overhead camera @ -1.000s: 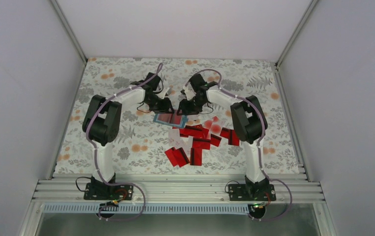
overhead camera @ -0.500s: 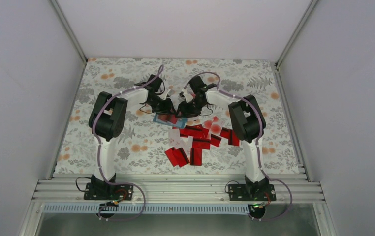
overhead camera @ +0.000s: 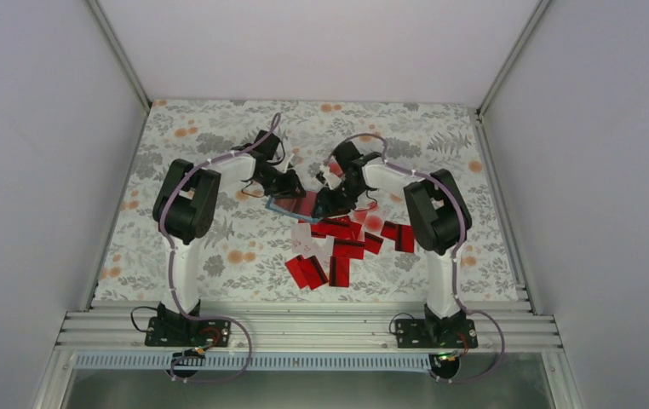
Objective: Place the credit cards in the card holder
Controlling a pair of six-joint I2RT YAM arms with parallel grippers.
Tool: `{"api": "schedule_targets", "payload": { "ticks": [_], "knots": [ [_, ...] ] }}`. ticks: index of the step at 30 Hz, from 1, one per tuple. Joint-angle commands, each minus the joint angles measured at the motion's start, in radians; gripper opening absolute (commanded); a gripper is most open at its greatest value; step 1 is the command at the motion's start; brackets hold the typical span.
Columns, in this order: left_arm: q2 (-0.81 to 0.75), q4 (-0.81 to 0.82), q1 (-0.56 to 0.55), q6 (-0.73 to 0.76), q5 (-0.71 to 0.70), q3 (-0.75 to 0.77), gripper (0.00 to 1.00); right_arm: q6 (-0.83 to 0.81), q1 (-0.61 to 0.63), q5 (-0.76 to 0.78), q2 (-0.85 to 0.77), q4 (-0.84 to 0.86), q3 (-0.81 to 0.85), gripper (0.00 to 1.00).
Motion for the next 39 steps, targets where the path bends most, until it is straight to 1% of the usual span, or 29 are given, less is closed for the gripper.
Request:
{"api": "schedule_targets", "payload": {
  "ticks": [1,7,12,16,18,20,23,27,29,32,36,39],
  "knots": [
    [0.03,-0.018,-0.006,-0.013,-0.069,-0.01,0.28,-0.007,0.004,0.07,-0.049,-0.028,-0.044,0.44],
    [0.008,-0.071,-0.006,-0.009,-0.081,0.056,0.28,0.008,0.003,0.074,-0.036,-0.014,-0.052,0.42],
    [-0.084,-0.158,0.02,0.037,-0.181,0.094,0.3,0.018,0.001,0.094,-0.045,-0.006,-0.059,0.42],
    [-0.162,-0.217,0.07,0.089,-0.28,0.077,0.41,0.038,-0.002,0.095,-0.046,0.002,-0.062,0.41],
    [-0.173,-0.24,0.09,0.121,-0.313,0.057,0.47,0.045,-0.003,0.093,-0.056,0.006,-0.062,0.41],
    [-0.171,-0.247,0.099,0.143,-0.348,0.029,0.51,0.051,-0.003,0.092,-0.075,0.009,-0.064,0.41],
    [-0.173,-0.21,0.112,0.166,-0.302,-0.033,0.6,0.062,-0.005,0.08,-0.115,0.011,-0.065,0.41],
    [-0.153,-0.172,0.119,0.189,-0.221,-0.057,0.69,0.113,-0.005,0.053,-0.166,0.042,-0.065,0.44],
    [-0.135,-0.163,0.128,0.201,-0.188,-0.05,0.71,0.158,-0.005,0.051,-0.179,0.067,-0.06,0.45],
    [-0.103,-0.159,0.142,0.215,-0.16,-0.037,0.72,0.215,-0.014,0.102,-0.176,0.092,-0.034,0.48],
    [-0.073,-0.157,0.158,0.225,-0.113,-0.027,0.71,0.252,-0.04,0.134,-0.108,0.1,0.021,0.49],
    [-0.055,-0.15,0.163,0.231,-0.066,-0.026,0.71,0.267,-0.051,0.092,-0.044,0.124,0.047,0.49]
  ]
}}
